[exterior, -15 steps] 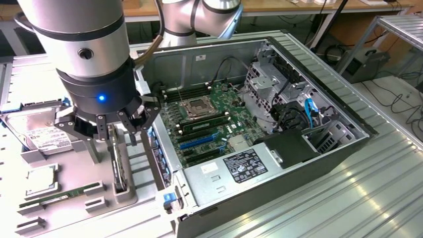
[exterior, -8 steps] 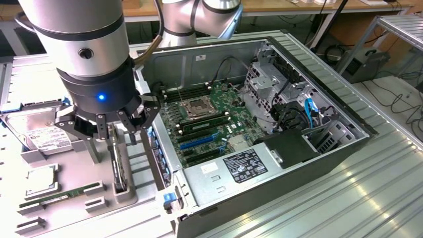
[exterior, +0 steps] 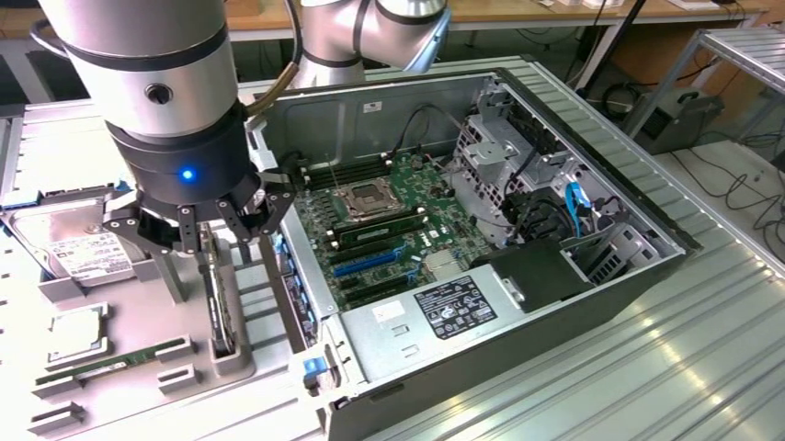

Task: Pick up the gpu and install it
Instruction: 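Pick up the gpu and move the gpu toward the slot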

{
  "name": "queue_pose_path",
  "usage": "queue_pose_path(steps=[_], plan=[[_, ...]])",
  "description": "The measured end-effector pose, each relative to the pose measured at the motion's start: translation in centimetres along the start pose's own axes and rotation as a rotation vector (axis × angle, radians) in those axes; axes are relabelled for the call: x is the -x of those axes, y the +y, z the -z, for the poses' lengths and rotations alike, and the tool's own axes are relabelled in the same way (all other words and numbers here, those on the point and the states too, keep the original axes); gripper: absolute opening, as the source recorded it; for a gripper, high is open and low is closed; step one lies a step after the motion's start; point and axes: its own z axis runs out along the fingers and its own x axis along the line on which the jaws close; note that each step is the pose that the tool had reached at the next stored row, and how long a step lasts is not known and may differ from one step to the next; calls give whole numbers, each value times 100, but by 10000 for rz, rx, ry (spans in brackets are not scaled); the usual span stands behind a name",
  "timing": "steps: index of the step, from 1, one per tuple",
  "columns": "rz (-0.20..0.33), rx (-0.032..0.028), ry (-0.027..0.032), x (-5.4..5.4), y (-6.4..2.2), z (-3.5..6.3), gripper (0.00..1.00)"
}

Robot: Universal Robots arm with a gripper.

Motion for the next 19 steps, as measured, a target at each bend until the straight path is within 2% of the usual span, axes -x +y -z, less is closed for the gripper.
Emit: queue_pose_path(steps=[7,19], plan=[[0,-10,-2,-16,39,-22,42],[0,-21,-2,-42,46,-64,42]])
